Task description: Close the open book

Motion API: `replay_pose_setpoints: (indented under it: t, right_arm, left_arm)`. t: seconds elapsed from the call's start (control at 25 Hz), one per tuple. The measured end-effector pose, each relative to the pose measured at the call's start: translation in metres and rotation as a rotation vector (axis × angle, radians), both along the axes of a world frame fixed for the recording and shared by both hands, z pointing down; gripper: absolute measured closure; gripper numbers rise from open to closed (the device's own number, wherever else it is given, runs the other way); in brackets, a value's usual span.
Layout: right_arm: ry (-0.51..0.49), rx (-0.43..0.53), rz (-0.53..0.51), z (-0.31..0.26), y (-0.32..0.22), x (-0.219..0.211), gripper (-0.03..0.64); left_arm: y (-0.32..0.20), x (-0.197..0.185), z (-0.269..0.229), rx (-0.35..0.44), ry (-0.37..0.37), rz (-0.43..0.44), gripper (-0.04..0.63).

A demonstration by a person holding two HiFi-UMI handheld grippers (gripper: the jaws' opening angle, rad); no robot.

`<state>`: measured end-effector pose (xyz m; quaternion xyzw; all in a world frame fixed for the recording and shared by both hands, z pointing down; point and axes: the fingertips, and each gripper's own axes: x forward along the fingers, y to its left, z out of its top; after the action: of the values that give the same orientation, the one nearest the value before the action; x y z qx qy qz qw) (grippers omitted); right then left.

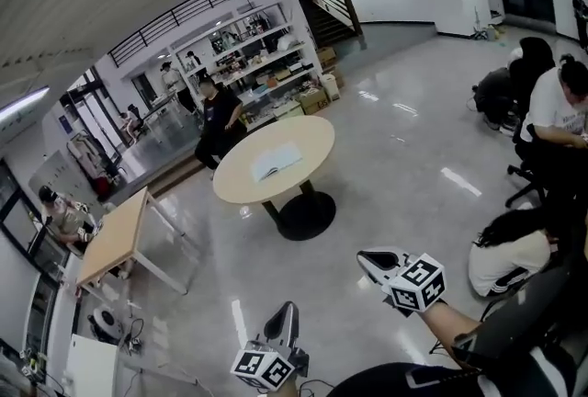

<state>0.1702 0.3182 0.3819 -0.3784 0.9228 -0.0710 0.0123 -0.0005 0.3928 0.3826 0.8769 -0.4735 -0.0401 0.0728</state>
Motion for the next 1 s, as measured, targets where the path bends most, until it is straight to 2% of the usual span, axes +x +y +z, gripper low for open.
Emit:
replay_pose_setpoints:
  t: [0.56, 1.0]
  right_arm:
    - [-0.018, 0.001, -0.025, -0.012, -0.014, -0.007, 0.618]
    - [-0.032, 0.001, -0.033, -0.004, -0.004, -0.006, 0.618]
  left_arm:
    - [-0.006, 0.015, -0.022, 0.057, -0.006, 0.033, 0.606]
    - [0.002, 0.016, 0.0, 0.035, -0.001, 0.028, 0.606]
